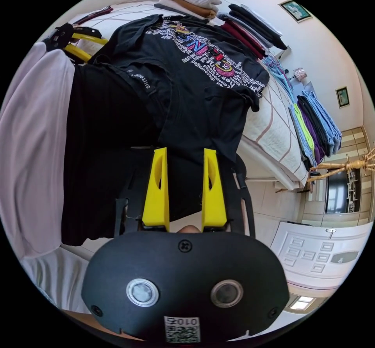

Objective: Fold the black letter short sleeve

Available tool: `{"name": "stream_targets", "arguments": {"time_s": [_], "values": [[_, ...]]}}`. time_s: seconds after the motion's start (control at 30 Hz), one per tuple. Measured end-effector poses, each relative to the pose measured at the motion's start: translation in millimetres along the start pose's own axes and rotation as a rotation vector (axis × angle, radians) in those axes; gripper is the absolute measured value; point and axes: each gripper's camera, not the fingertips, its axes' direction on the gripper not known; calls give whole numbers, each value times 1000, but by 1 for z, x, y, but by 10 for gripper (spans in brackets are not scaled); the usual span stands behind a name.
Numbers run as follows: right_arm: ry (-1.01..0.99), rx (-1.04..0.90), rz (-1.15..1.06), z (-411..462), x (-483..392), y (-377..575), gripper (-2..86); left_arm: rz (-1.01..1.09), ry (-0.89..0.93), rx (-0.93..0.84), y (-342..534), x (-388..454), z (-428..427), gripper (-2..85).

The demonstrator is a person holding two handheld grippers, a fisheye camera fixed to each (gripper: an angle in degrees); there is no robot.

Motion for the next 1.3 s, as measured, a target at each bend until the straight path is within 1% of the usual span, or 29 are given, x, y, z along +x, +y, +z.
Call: {"name": "stream_targets", "arguments": {"time_s": [0.2, 0.3, 0.53, 0.67, 0.8, 0.93, 1.13, 1.3], "values": [[4, 3, 33, -3, 7, 0, 126, 38, -33, 11, 2, -10, -23, 122], [57, -25, 18, -2, 10, 4, 127, 47, -78, -18, 5, -11, -30, 118], [153, -61, -82, 2, 17, -5, 133, 91, -126, -19, -1, -18, -44, 115], [158, -71, -214, 10, 3, -18, 133, 116, -130, -29, -1, -18, -46, 116], [151, -75, -269, 9, -6, -25, 132, 81, -113, -42, 8, -24, -56, 119], [142, -69, -309, 15, -13, -25, 131, 93, -110, -43, 13, -18, -57, 126], [174, -44, -273, 16, -11, -28, 120, 106, -148, -17, 7, -20, -62, 133], [205, 10, -236, 9, -6, -23, 74, 91, -142, -43, 19, -21, -67, 136]]}}
